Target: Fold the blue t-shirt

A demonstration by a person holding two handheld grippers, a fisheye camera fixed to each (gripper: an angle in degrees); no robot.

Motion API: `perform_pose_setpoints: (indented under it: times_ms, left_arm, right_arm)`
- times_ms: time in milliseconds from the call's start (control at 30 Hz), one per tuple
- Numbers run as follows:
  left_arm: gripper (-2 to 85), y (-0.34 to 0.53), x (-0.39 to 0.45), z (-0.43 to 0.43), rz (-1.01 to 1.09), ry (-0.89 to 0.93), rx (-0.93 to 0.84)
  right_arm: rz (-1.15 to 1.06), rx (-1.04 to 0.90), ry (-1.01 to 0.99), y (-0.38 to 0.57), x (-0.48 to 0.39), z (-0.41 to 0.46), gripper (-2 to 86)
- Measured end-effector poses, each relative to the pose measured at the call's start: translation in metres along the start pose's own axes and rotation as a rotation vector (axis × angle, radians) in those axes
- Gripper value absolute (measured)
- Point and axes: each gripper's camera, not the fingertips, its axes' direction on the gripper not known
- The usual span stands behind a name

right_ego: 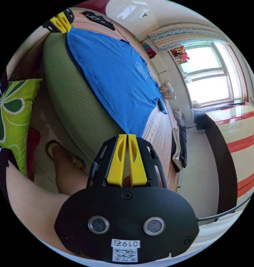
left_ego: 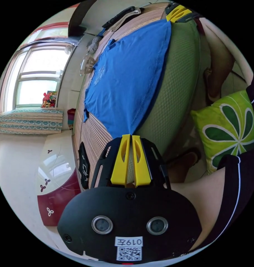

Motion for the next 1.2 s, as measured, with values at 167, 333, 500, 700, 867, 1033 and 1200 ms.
perform_pose_setpoints:
  times_ms: [167, 333, 500, 700, 867, 1033, 1200]
  left_arm:
    - [0.6, 0.002, 0.012, 0.003, 0.021, -0.009, -0.007]
    - [0.5, 0.004, 0.023, 0.008, 0.056, 0.0, -0.034]
    - [0.4, 0.016, 0.013, 0.011, 0.01, 0.063, -0.02]
    - [0.7, 0.041, 0.015, -0.013, 0.015, 0.026, 0.025]
    - [0.9, 0.053, 0.019, -0.045, -0.002, 0.055, 0.226]
    - [0.8, 0.028, 0.026, -0.03, -0.037, 0.076, 0.283]
    - [0.8, 0.03, 0.031, -0.028, -0.063, 0.112, 0.349]
  right_arm:
    - [-0.02, -0.016, 0.013, 0.003, 0.003, 0.001, -0.9]
    - [-0.063, -0.043, 0.024, 0.005, 0.002, 0.002, -0.7]
    - [-0.059, -0.055, -0.01, 0.009, 0.011, 0.002, 0.6]
    - [-0.066, -0.023, 0.041, 0.018, 0.018, -0.031, 7.2]
    - [0.028, 0.246, -0.071, -0.009, 0.012, -0.113, 6.9]
    - [-0.075, 0.368, -0.123, -0.071, -0.04, -0.138, 6.7]
    - [-0.163, 0.381, -0.072, -0.092, -0.075, -0.135, 6.2]
